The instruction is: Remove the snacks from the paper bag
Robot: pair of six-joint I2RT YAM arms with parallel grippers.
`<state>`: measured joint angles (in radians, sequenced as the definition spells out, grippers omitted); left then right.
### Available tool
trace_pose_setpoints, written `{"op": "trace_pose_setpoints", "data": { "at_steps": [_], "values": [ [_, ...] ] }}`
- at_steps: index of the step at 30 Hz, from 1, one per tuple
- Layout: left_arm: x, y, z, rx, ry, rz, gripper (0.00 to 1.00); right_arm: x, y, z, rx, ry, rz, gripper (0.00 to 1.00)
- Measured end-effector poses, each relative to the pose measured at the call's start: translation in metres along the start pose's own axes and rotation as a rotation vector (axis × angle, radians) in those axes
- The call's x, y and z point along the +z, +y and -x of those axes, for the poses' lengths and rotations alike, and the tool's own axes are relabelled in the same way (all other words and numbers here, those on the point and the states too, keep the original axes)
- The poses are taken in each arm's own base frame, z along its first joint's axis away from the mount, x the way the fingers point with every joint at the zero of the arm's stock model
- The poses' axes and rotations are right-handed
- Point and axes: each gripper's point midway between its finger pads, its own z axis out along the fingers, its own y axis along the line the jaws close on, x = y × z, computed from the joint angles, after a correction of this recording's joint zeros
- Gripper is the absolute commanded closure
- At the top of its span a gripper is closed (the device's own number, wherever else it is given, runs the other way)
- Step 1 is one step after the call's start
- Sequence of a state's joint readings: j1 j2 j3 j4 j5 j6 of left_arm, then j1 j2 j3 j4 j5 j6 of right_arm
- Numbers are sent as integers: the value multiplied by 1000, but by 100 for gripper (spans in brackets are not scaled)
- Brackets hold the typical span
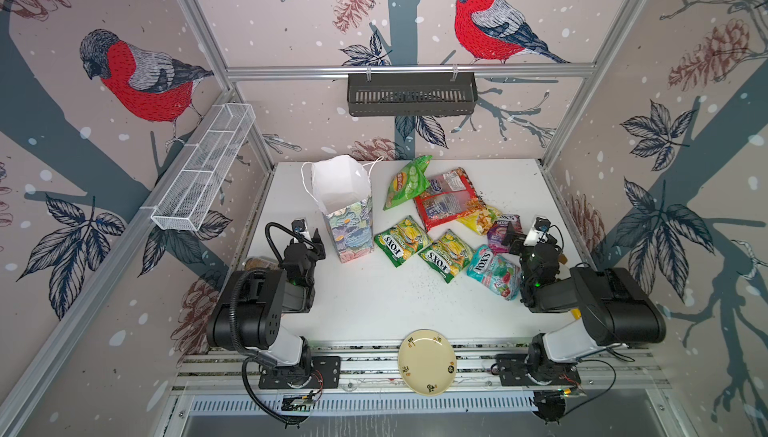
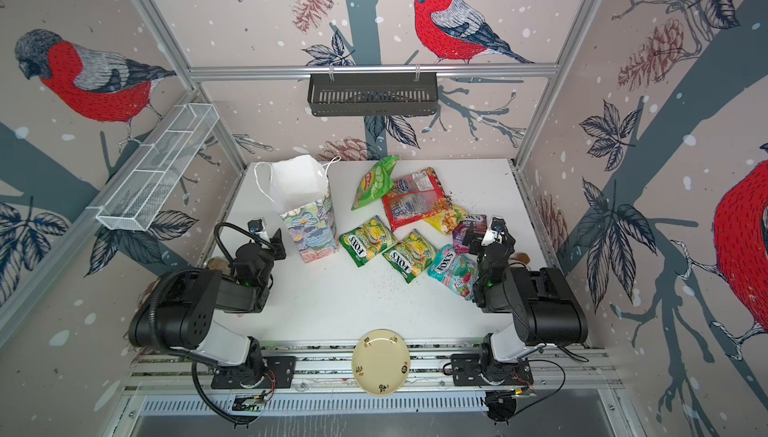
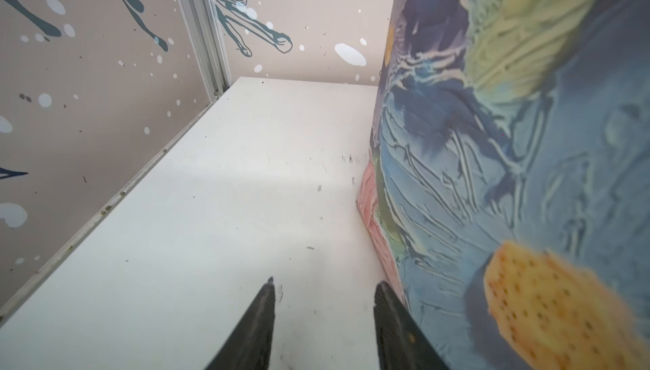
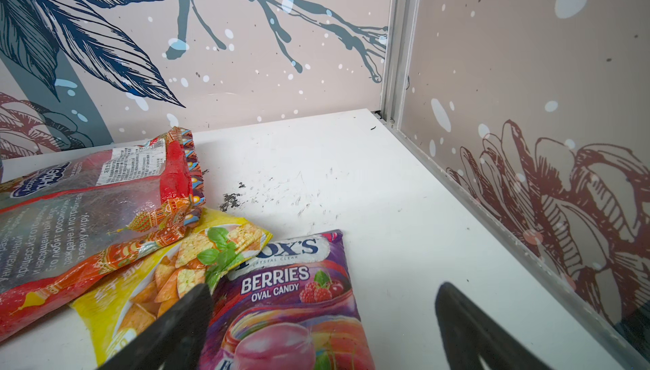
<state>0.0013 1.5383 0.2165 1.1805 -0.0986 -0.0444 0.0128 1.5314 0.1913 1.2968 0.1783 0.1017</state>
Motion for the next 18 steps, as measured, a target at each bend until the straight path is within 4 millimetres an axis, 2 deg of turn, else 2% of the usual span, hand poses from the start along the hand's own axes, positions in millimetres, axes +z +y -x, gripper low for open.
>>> {"op": "trace_pose_setpoints", "data": {
  "at_steps": [3,6,7,8,18],
  "values": [
    [1,2,6,-3,-31,12,49,0,0,0,-1,0,-4,0],
    [1,2,11,-5,-51,14,39,0,1,0,-1,-1,-1,0],
    [1,2,12,-5,-56,13,14,0,1,0,-1,-1,-2,0],
    [0,2,13,-4,-58,13,3,0,1,0,-1,-2,-1,0],
    [1,-5,18,23,-76,-15,2,0,0,0,-1,-2,-5,0]
  ]
}}
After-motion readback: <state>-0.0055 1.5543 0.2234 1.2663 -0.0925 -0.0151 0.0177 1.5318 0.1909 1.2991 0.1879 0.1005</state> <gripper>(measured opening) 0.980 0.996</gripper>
